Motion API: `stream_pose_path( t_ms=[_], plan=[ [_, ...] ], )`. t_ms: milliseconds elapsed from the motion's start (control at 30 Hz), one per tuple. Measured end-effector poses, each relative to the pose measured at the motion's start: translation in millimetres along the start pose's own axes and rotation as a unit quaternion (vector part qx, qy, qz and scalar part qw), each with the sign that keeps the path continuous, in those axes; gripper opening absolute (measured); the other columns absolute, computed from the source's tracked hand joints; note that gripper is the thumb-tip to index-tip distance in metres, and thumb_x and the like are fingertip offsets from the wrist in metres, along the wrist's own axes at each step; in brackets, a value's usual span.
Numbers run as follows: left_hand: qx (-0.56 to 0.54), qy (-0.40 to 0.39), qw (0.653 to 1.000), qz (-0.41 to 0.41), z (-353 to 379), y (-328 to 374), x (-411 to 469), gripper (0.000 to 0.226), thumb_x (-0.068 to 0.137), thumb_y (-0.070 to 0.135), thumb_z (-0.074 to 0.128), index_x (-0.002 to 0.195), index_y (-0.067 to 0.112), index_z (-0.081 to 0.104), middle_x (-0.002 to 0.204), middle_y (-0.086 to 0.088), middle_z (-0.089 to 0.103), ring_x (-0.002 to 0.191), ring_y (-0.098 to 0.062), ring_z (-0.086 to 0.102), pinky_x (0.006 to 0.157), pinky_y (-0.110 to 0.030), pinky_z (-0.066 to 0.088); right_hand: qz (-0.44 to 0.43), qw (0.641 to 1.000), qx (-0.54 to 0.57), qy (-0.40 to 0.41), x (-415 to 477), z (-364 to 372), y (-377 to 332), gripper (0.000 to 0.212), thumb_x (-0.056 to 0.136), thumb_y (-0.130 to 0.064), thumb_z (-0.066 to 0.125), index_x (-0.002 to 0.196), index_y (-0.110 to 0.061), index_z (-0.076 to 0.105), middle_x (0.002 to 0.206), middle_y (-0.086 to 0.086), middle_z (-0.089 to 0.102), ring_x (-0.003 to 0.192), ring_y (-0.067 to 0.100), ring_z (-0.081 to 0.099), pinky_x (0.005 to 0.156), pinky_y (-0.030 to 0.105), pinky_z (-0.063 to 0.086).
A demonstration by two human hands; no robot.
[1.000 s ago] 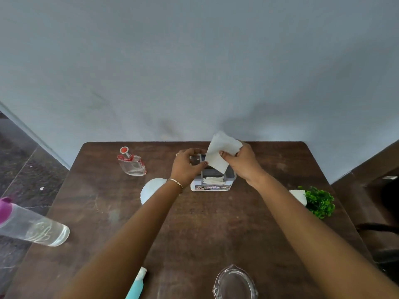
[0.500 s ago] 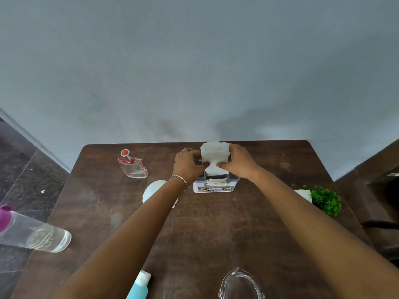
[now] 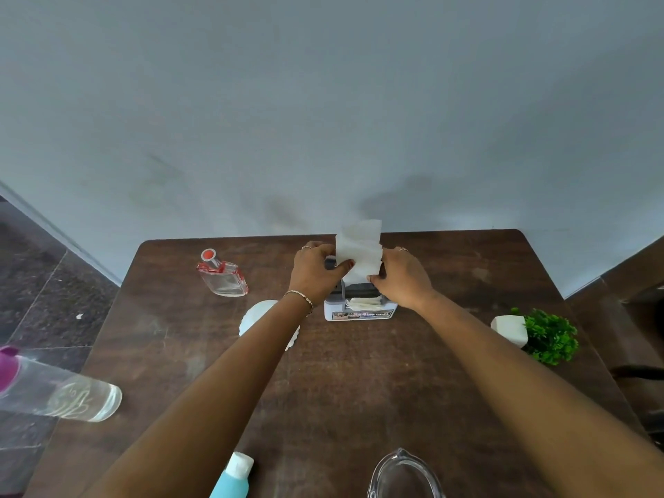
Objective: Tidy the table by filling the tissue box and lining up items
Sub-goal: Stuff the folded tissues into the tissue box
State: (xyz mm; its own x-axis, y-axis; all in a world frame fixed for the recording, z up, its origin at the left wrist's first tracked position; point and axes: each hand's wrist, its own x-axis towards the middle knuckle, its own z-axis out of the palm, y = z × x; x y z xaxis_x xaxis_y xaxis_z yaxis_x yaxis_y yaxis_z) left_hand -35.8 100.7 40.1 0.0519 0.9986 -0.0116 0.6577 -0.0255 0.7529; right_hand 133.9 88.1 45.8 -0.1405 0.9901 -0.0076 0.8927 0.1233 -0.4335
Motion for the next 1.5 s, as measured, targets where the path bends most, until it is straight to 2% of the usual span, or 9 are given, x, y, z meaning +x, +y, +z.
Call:
stream_pose_path(
  t_ms=[100, 267, 433, 633, 767, 933, 1133, 1267, 1500],
  plan=[
    [-0.021, 0.011, 1.000, 0.004, -2.1, 2.6, -1.9, 0.038, 0.077, 0.034, 0.073, 0.109, 0.014, 0.067, 0.114, -0.006, 0.061, 0.110, -0.021, 0.052, 0.090, -0.027, 0.044, -0.014, 0.997, -0.071, 0.021, 1.0, 2.2, -1.1, 0.029, 0.083, -0.024, 0.067, 0.109, -0.012, 0.064, 0.099, 0.009, 0.067, 0.104, 0.029, 0.054, 0.089, 0.043, 0.042],
    [-0.031, 0.008, 0.999, 0.008, -5.8, 3.3, -2.8, 0.036, 0.076, 0.032, 0.075, 0.106, 0.013, 0.068, 0.115, -0.005, 0.061, 0.110, -0.020, 0.053, 0.090, -0.028, 0.045, -0.002, 0.994, -0.104, 0.014, -0.6, 3.1, 2.1, 0.037, 0.080, -0.029, 0.067, 0.111, -0.011, 0.062, 0.104, 0.008, 0.059, 0.106, 0.028, 0.051, 0.091, 0.043, 0.036],
    [-0.019, -0.007, 1.000, 0.006, -7.0, 5.6, -3.9, 0.030, 0.079, 0.027, 0.073, 0.103, 0.010, 0.070, 0.120, -0.007, 0.060, 0.109, -0.017, 0.052, 0.086, -0.020, 0.040, 0.019, 0.996, -0.090, 0.014, -2.9, 4.5, 6.4, 0.040, 0.075, -0.036, 0.070, 0.107, -0.014, 0.064, 0.101, 0.003, 0.059, 0.106, 0.025, 0.050, 0.090, 0.040, 0.032],
    [-0.023, -0.024, 0.999, 0.011, -4.6, 11.3, -4.4, 0.030, 0.080, 0.026, 0.072, 0.105, 0.010, 0.070, 0.124, -0.005, 0.059, 0.096, -0.006, 0.048, 0.073, -0.005, 0.039, 0.081, 0.996, 0.016, 0.029, -6.9, 2.4, 3.5, 0.063, 0.071, -0.045, 0.076, 0.121, -0.014, 0.054, 0.118, 0.001, 0.058, 0.119, 0.023, 0.045, 0.098, 0.040, 0.025],
    [-0.032, -0.038, 0.999, 0.012, -3.0, 11.0, -4.3, 0.033, 0.077, 0.030, 0.075, 0.106, 0.015, 0.069, 0.119, -0.005, 0.059, 0.109, -0.018, 0.054, 0.081, -0.019, 0.042, 0.133, 0.988, 0.067, 0.040, -7.4, 4.4, 6.4, 0.063, 0.075, -0.040, 0.074, 0.126, -0.014, 0.049, 0.125, 0.003, 0.057, 0.125, 0.022, 0.042, 0.105, 0.042, 0.022],
    [0.058, -0.066, 0.996, -0.009, -3.0, 8.0, -6.8, 0.052, 0.070, 0.028, 0.078, 0.119, 0.025, 0.058, 0.131, -0.007, 0.050, 0.123, -0.027, 0.040, 0.103, -0.041, 0.038, 0.115, 0.987, 0.088, 0.064, -12.4, 2.5, 2.7, 0.046, 0.078, -0.031, 0.074, 0.117, -0.014, 0.059, 0.121, 0.004, 0.058, 0.123, 0.023, 0.043, 0.102, 0.041, 0.023],
    [0.093, -0.052, 0.994, -0.016, 6.5, 8.1, -7.0, 0.041, 0.068, 0.025, 0.076, 0.107, 0.029, 0.061, 0.130, -0.002, 0.047, 0.124, -0.028, 0.037, 0.102, -0.048, 0.035, 0.073, 0.997, 0.017, 0.018, -9.5, 3.4, 6.7, 0.057, 0.069, -0.013, 0.081, 0.122, -0.017, 0.063, 0.129, 0.003, 0.053, 0.124, 0.024, 0.042, 0.099, 0.043, 0.025],
    [0.163, -0.039, 0.986, -0.011, 12.6, 10.7, -5.3, 0.031, 0.074, 0.027, 0.070, 0.105, 0.024, 0.066, 0.132, -0.003, 0.046, 0.126, -0.029, 0.033, 0.100, -0.048, 0.031, 0.061, 0.998, -0.008, 0.012, -9.1, 2.6, 8.0, 0.059, 0.070, -0.012, 0.080, 0.125, -0.015, 0.060, 0.130, 0.003, 0.052, 0.124, 0.024, 0.040, 0.099, 0.041, 0.023],
    [0.267, -0.051, 0.962, 0.021, 18.6, 12.5, -3.6, 0.025, 0.079, 0.025, 0.062, 0.102, 0.031, 0.070, 0.144, -0.003, 0.038, 0.133, -0.030, 0.025, 0.105, -0.049, 0.021, 0.002, 0.997, -0.073, 0.021, -9.4, 3.9, 4.5, 0.045, 0.071, -0.003, 0.074, 0.110, -0.024, 0.069, 0.121, -0.002, 0.052, 0.118, 0.022, 0.042, 0.084, 0.036, 0.018]
  ],
)
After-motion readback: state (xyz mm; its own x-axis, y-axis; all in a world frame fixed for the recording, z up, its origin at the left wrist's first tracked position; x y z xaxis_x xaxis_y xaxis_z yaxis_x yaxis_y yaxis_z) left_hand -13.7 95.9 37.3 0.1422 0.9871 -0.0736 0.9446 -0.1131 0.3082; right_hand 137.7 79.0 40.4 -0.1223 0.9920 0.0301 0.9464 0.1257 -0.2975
